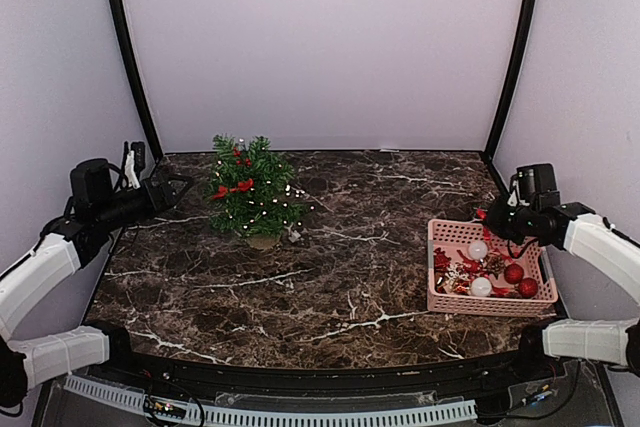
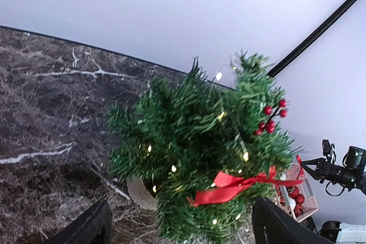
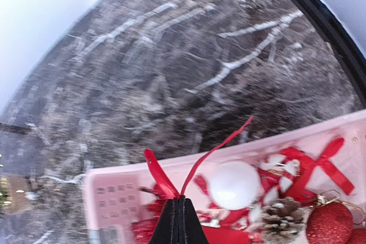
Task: Decorate the small christmas tree
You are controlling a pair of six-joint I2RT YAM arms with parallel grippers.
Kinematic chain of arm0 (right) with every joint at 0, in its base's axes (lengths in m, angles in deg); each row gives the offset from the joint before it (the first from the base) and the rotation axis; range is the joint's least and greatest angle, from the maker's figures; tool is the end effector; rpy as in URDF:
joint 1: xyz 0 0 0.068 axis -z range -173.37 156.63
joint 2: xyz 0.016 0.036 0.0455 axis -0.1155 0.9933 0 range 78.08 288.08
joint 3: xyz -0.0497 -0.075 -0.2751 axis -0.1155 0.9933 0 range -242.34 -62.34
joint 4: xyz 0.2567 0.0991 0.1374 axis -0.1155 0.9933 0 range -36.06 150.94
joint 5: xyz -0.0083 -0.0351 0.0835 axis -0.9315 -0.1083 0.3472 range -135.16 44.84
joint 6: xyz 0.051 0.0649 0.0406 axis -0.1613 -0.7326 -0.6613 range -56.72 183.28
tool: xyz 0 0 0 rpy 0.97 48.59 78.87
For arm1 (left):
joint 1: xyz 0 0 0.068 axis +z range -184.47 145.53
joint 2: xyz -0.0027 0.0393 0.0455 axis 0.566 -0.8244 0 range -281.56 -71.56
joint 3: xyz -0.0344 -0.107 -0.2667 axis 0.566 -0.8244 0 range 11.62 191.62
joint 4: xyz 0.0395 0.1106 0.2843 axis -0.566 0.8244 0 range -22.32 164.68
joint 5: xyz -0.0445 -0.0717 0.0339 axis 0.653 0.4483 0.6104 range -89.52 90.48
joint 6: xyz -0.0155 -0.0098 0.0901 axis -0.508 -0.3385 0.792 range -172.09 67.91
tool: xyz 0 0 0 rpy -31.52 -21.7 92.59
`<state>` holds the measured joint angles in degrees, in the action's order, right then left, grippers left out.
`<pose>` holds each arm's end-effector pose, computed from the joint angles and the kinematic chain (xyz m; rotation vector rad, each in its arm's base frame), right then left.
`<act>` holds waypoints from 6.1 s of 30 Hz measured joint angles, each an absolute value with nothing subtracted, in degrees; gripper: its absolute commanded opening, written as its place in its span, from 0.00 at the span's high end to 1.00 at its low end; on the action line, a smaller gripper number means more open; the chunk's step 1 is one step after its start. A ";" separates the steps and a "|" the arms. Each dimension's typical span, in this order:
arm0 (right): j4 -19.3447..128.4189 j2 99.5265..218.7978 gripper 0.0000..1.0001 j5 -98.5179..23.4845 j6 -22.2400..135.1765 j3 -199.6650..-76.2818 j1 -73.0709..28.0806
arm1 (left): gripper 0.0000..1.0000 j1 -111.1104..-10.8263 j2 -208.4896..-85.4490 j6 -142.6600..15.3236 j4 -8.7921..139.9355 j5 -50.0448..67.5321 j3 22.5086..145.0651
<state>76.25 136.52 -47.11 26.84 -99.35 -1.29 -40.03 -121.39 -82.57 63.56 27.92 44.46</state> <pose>0.2791 0.0360 0.1934 0.5978 2.2825 0.3432 0.2757 -0.0650 0.2671 -0.0469 1.8559 -0.8724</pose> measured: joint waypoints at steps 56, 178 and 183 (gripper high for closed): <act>46.72 194.66 1.00 -37.08 4.21 -156.68 -43.08 | 0.19 -39.51 -140.14 -69.89 61.65 50.70 55.76; 37.47 208.71 0.74 -12.03 11.58 -149.01 -38.08 | 0.36 -46.35 -177.47 -93.67 28.80 37.67 49.86; 36.47 207.11 0.75 -13.28 10.14 -146.37 -39.30 | 0.36 -46.68 -178.21 -93.34 28.74 38.31 50.49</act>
